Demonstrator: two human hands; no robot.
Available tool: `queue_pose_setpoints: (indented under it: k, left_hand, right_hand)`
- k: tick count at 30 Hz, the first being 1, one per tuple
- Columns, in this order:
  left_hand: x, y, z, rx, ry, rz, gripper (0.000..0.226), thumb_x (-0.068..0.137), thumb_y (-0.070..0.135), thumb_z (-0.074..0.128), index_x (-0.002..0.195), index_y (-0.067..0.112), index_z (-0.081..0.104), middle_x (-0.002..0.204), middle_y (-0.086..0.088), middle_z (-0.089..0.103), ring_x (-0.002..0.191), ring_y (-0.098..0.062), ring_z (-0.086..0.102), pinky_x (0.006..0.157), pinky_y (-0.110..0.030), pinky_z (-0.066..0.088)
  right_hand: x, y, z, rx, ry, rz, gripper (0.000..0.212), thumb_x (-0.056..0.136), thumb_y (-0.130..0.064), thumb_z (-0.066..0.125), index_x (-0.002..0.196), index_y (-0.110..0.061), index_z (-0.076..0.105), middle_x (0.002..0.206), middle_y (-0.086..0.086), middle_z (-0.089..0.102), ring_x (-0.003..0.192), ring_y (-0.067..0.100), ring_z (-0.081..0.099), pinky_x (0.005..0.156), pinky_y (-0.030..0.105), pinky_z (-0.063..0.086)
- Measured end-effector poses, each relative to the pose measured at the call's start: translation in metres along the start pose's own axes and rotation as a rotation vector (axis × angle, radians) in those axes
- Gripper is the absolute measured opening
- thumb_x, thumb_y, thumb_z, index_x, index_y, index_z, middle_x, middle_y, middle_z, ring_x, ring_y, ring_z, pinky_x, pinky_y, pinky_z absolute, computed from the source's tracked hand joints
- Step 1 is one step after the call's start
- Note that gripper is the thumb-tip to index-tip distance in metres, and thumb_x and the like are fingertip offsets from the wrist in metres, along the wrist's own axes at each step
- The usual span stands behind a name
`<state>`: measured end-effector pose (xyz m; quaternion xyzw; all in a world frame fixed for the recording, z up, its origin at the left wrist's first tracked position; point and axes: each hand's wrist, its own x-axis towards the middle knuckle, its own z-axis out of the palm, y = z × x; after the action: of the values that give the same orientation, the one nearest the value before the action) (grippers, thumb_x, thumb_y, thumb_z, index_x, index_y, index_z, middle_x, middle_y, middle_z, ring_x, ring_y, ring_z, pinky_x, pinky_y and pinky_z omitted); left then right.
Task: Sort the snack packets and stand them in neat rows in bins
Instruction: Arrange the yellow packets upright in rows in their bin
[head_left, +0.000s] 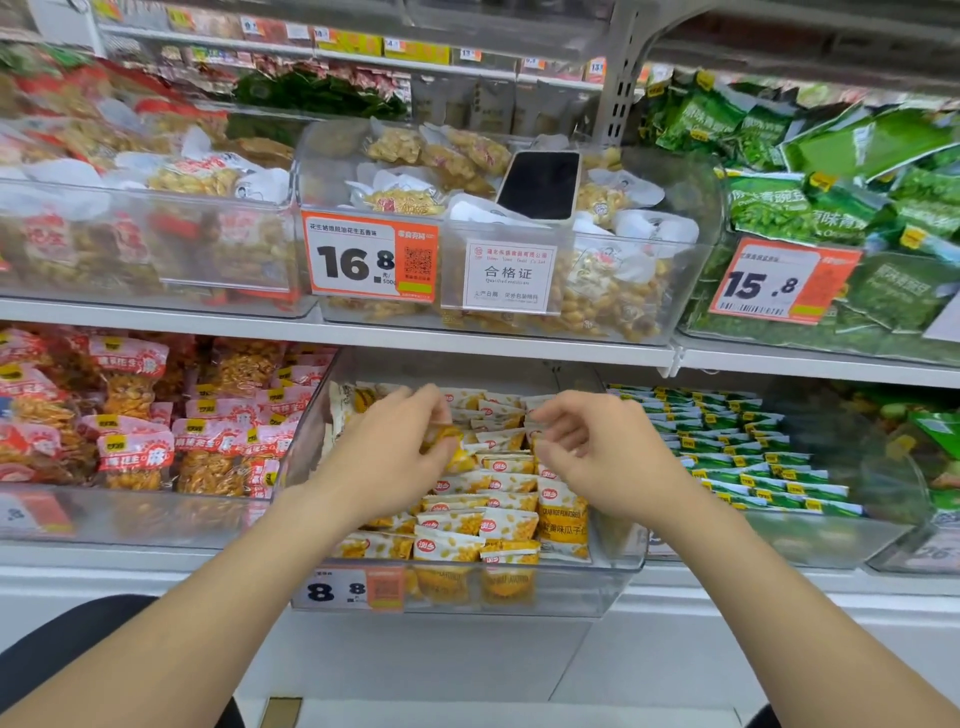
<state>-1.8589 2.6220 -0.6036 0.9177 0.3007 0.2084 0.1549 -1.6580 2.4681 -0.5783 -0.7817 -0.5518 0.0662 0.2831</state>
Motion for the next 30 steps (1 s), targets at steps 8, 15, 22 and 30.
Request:
queue_pose_setpoints:
  k: [8, 15, 22, 30]
  left_hand:
    - [-0.007, 0.038, -0.013, -0.795, -0.098, -0.081, 0.024, 0.084, 0.045, 0.085, 0.098, 0.027, 0.078, 0.093, -0.002, 0.078, 0.077, -0.020, 0.075, 0.070, -0.038, 0.063]
    - [-0.010, 0.045, -0.009, -0.870, -0.221, -0.117, 0.041, 0.075, 0.029, 0.094, 0.110, 0.025, 0.071, 0.110, 0.003, 0.077, 0.092, -0.026, 0.078, 0.081, -0.045, 0.065]
    - [-0.007, 0.055, -0.002, -0.729, -0.148, -0.079, 0.052, 0.076, 0.021, 0.095, 0.114, 0.025, 0.061, 0.098, 0.006, 0.080, 0.078, -0.019, 0.079, 0.071, -0.038, 0.064]
    - [-0.005, 0.056, 0.007, -0.678, -0.188, -0.045, 0.048, 0.077, 0.033, 0.093, 0.118, 0.021, 0.073, 0.095, 0.005, 0.081, 0.084, -0.011, 0.079, 0.085, -0.041, 0.065]
  right_hand:
    - [-0.005, -0.016, -0.004, 0.454, -0.175, 0.042, 0.042, 0.080, -0.029, 0.092, 0.117, -0.023, 0.074, 0.094, 0.004, 0.080, 0.086, 0.024, 0.078, 0.075, 0.033, 0.065]
    - [-0.008, -0.010, -0.011, 0.603, -0.249, 0.150, 0.036, 0.089, -0.010, 0.084, 0.121, -0.019, 0.070, 0.103, 0.010, 0.077, 0.097, 0.028, 0.077, 0.091, 0.052, 0.062]
    - [-0.017, -0.011, -0.026, 0.557, -0.299, 0.077, 0.026, 0.088, -0.017, 0.085, 0.112, -0.022, 0.078, 0.104, 0.005, 0.080, 0.101, 0.025, 0.075, 0.094, 0.038, 0.059]
    - [-0.018, -0.002, -0.030, 0.573, -0.219, 0.180, 0.011, 0.092, -0.015, 0.081, 0.103, -0.011, 0.081, 0.089, 0.009, 0.081, 0.081, 0.023, 0.076, 0.071, 0.031, 0.061]
